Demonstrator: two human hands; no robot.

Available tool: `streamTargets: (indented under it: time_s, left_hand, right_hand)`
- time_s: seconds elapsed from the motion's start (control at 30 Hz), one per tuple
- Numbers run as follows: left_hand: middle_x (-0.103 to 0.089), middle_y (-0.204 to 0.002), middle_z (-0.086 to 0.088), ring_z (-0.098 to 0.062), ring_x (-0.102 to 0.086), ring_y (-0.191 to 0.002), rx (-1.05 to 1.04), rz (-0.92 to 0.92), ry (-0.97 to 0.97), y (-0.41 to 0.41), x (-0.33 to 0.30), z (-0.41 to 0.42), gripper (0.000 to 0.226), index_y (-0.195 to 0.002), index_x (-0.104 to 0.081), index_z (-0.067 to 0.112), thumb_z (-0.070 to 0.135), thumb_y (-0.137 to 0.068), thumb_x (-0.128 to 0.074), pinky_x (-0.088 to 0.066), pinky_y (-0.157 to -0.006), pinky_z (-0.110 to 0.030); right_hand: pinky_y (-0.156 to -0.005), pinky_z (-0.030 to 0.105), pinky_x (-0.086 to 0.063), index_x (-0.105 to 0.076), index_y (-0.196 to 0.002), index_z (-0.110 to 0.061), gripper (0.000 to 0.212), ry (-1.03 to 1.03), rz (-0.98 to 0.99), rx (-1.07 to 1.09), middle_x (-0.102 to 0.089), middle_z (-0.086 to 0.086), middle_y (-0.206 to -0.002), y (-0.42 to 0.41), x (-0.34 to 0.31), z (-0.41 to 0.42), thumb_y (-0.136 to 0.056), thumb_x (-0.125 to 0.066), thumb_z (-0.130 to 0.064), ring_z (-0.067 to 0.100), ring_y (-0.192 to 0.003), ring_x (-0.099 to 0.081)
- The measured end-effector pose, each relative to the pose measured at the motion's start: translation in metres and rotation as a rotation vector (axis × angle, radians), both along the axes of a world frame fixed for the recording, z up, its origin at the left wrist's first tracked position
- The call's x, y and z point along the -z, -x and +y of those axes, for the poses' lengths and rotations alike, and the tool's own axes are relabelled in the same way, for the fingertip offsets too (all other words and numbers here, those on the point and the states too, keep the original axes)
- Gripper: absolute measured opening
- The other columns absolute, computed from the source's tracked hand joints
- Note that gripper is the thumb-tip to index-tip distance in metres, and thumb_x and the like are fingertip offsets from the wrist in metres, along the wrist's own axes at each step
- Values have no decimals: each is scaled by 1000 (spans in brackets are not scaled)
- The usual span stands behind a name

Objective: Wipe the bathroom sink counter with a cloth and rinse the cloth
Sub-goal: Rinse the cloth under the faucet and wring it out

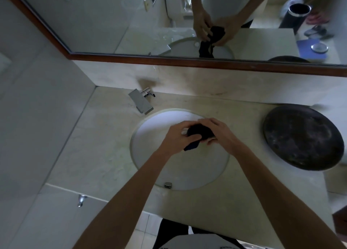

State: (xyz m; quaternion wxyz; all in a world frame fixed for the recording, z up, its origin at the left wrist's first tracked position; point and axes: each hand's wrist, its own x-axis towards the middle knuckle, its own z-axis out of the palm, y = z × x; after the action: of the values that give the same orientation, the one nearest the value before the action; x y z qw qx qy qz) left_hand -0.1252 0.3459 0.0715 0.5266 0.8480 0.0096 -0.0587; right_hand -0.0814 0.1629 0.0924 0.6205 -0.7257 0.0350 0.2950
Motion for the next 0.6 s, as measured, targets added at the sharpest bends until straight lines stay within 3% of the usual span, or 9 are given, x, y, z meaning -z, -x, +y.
streamTargets:
  time_s: [0.13, 0.23, 0.33, 0.4, 0.47, 0.53, 0.6]
  left_hand:
    - [-74, -108, 10, 0, -68, -101, -81, -28, 25, -2, -6, 5, 35, -118, -72, 21, 32, -85, -80, -51, -89, -16]
    - [-75, -101, 7, -12, -71, -97, -132, -41, 74, -4, -13, 6, 18, -103, -75, 27, 31, -86, -75, -56, -91, -35]
    - [-74, -97, -1, -30, -70, -98, -137, 79, 216, -11, -22, 15, 12, -94, -76, 28, 25, -83, -71, -55, -92, -52]
    - [-72, -95, -2, -25, -69, -93, -131, 136, 198, -14, -26, 19, 14, -95, -73, 23, 25, -84, -65, -54, -88, -47]
    - [-69, -89, -3, -20, -67, -79, -112, 164, 116, -15, -31, 17, 19, -97, -68, 18, 28, -85, -57, -54, -76, -44]
    - [-65, -88, -6, -22, -62, -72, -89, 185, 45, -16, -33, 10, 26, -101, -61, 15, 33, -86, -51, -52, -68, -46]
    - [-64, -94, -5, -22, -62, -80, -59, 183, -2, -15, -35, 6, 27, -105, -56, 14, 36, -89, -51, -51, -71, -43]
  right_hand:
    - [-58, 24, -54, -66, -120, -21, 29, -101, -112, -98, -77, 3, -98, 7, -7, -7, -92, -72, -25, 24, -80, -75]
    - [-55, 23, -52, -69, -122, -19, 29, -70, -255, -93, -77, 1, -90, 10, -2, -5, -93, -71, -23, 20, -75, -75]
    - [-57, 21, -52, -74, -115, -20, 21, 25, -388, -133, -77, -3, -83, 7, -6, -9, -94, -69, -20, 14, -72, -73]
    - [-60, 26, -52, -78, -99, -21, 13, 211, -575, -185, -74, -7, -76, -2, -11, -14, -94, -67, -24, 11, -69, -70]
    - [-61, 35, -52, -75, -86, -21, 19, 385, -735, -223, -69, -8, -70, -11, -17, -14, -92, -62, -34, 13, -65, -66]
    - [-59, 33, -50, -71, -81, -23, 17, 390, -777, -238, -66, -9, -68, -16, -23, -10, -92, -62, -32, 12, -64, -63]
    - [-58, 30, -46, -69, -82, -24, 14, 375, -808, -245, -65, -10, -70, -18, -30, -5, -94, -62, -27, 11, -65, -61]
